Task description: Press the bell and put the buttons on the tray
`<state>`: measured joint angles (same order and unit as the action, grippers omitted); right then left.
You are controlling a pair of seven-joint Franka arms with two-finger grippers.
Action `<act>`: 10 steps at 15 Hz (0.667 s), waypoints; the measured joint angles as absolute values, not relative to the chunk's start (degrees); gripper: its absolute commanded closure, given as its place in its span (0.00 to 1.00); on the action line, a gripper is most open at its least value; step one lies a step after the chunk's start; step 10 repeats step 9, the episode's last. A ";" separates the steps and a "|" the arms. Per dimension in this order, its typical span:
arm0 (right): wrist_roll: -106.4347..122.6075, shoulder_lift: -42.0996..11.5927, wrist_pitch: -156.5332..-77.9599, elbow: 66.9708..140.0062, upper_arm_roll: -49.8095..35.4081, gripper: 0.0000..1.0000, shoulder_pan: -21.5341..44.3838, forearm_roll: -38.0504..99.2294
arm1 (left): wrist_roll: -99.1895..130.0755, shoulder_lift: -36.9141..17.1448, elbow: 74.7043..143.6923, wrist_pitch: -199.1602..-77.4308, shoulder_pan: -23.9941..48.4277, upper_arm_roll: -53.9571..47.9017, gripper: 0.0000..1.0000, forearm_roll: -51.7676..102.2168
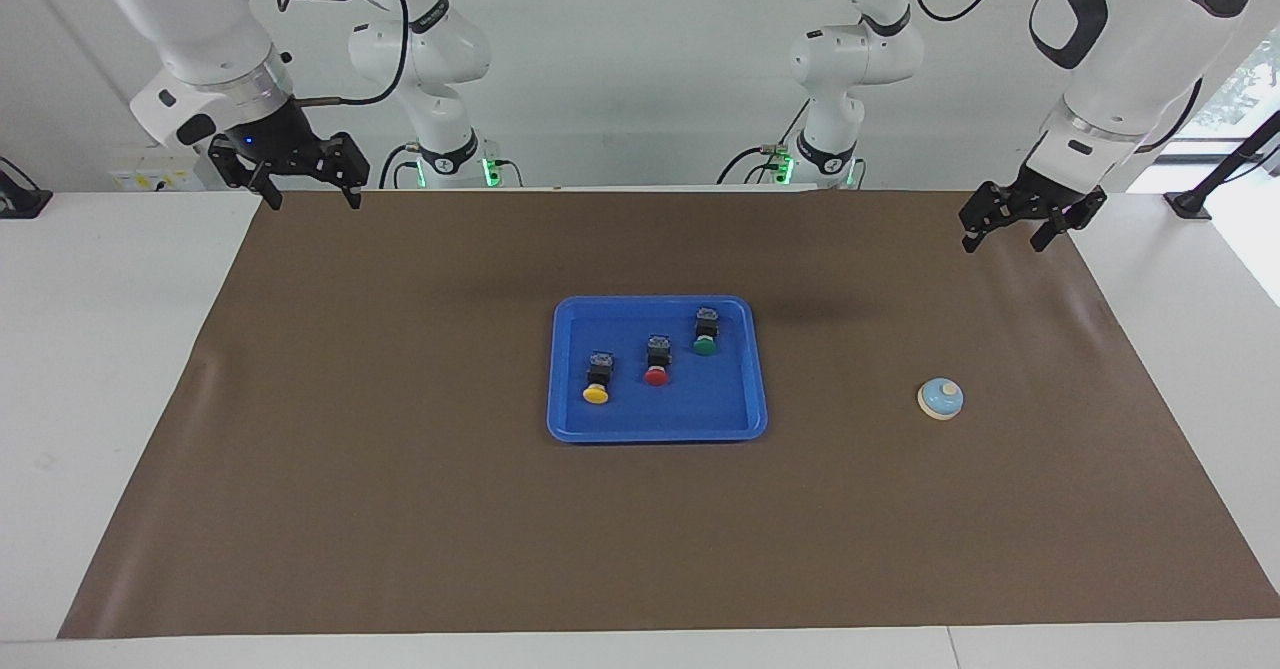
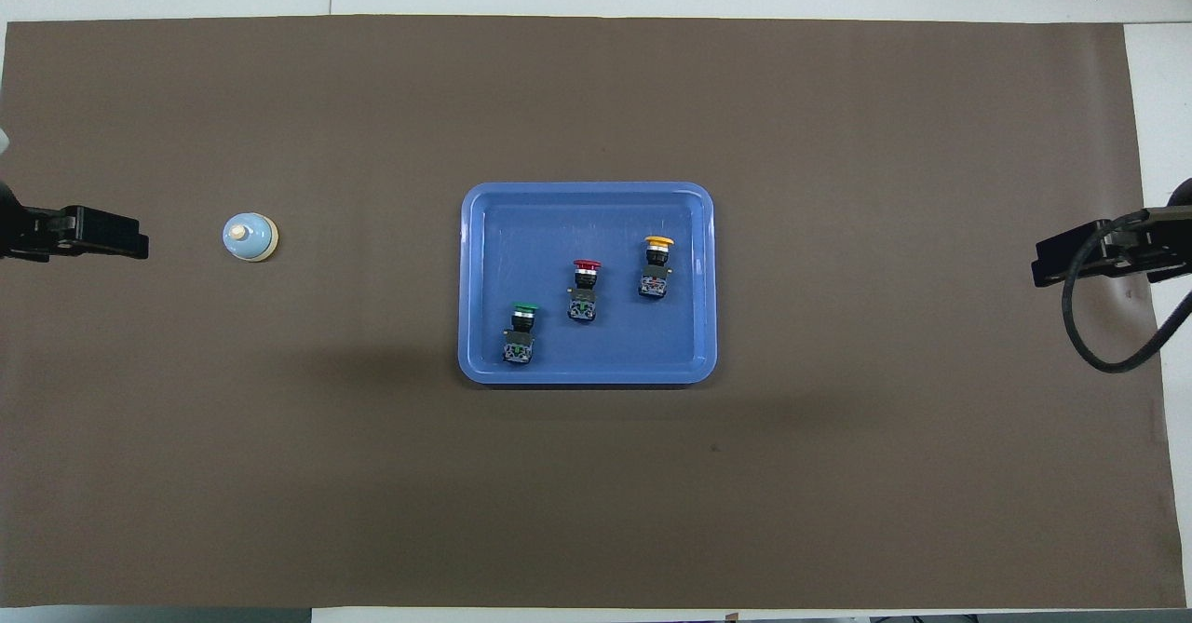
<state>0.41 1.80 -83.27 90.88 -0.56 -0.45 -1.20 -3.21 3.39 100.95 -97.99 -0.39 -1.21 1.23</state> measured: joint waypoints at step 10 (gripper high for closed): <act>0.41 1.80 -83.27 90.88 -0.55 0.00 -0.45 -1.20 | -3.23 3.28 99.57 -94.54 -0.37 -1.23 0.00 1.23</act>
